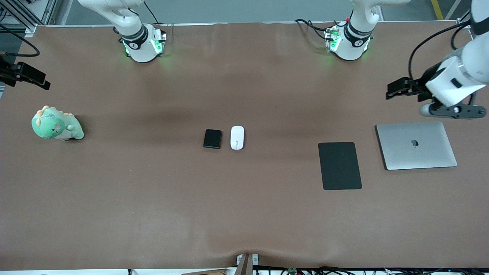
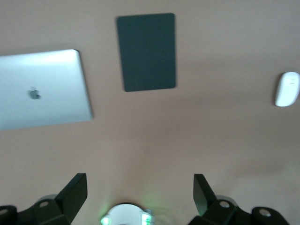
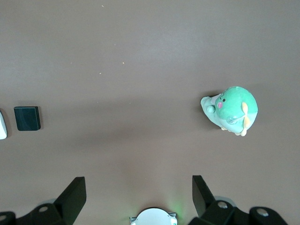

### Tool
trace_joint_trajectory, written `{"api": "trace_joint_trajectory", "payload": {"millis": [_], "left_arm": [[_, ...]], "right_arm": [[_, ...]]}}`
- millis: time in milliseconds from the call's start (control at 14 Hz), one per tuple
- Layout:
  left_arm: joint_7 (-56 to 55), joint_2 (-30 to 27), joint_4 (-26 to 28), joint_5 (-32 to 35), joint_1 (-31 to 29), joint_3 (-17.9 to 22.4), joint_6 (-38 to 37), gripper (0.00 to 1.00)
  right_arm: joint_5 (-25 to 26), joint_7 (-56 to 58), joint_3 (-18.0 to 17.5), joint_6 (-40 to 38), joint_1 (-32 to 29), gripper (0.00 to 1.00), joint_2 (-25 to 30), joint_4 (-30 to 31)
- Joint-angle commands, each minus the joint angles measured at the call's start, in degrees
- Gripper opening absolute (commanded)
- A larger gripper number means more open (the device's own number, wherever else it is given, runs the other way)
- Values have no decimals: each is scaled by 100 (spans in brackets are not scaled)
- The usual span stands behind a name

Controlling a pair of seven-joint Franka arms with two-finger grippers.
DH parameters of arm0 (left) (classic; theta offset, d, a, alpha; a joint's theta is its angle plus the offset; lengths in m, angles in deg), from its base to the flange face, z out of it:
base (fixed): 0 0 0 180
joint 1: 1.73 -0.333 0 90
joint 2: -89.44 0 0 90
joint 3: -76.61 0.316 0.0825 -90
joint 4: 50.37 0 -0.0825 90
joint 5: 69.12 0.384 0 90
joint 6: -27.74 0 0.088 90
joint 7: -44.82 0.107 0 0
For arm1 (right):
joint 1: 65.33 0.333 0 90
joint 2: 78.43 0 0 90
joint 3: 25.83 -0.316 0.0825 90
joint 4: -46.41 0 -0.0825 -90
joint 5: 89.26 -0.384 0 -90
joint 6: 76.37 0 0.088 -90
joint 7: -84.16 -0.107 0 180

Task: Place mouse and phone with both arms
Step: 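Move the left gripper from rest toward the white mouse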

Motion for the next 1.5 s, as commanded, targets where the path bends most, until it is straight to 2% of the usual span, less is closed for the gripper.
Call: {"api": "trace_joint_trajectory", "payload": {"millis": [0, 929, 1429], "left_arm": [[-341, 78, -66, -175, 6, -250, 54, 100], [-245, 228, -172, -351, 120, -374, 177, 100], [-762, 1061, -172, -369, 874, -436, 1309, 100]], "right_arm": [[26, 50, 3, -14, 22, 100, 103, 20], [26, 50, 3, -14, 31, 100, 103, 29], [26, 50, 3, -14, 31, 100, 103, 29]]}}
